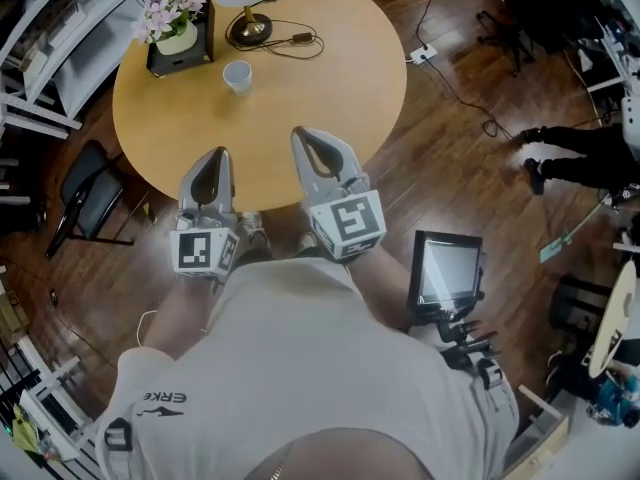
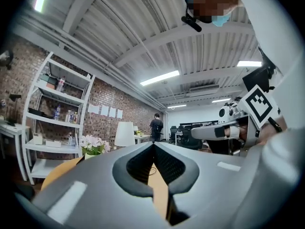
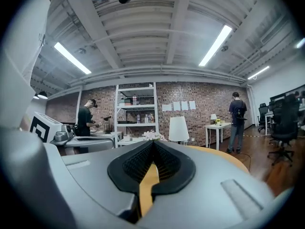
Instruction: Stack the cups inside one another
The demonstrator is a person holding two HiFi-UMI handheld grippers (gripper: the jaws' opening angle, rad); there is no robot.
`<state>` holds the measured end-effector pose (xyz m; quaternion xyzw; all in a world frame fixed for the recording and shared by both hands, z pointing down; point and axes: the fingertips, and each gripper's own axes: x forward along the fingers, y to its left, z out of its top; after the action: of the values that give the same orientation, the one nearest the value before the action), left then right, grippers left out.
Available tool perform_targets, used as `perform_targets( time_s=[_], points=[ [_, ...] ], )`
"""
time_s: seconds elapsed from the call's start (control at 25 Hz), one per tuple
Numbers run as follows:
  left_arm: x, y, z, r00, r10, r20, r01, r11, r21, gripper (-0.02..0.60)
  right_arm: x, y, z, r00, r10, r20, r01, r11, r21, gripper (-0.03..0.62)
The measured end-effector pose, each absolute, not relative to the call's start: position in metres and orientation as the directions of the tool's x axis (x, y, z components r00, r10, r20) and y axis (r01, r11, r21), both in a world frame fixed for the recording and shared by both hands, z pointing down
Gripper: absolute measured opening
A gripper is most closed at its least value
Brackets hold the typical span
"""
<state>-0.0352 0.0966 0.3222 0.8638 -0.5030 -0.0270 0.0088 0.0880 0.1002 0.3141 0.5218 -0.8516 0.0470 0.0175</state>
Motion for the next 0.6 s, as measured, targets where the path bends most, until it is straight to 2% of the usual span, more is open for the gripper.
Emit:
perform_targets(
  time_s=[0.32, 0.6],
  points=[
    [-0.050, 0.140, 0.330, 0.471, -0.882, 0.014, -0.882, -0.471, -0.006, 0.002, 0.074, 0.150, 0.340, -0.509, -0.856, 0.088, -0.858, 0.495, -0.139, 0.014],
    [-0.059, 0.146, 0.322, 0.511, -0.859, -0.024, -0.859, -0.512, 0.016, 0.002, 0.062, 0.171, 0.328, -0.487, -0.868, 0.095, -0.872, 0.476, -0.116, 0.014]
  ],
)
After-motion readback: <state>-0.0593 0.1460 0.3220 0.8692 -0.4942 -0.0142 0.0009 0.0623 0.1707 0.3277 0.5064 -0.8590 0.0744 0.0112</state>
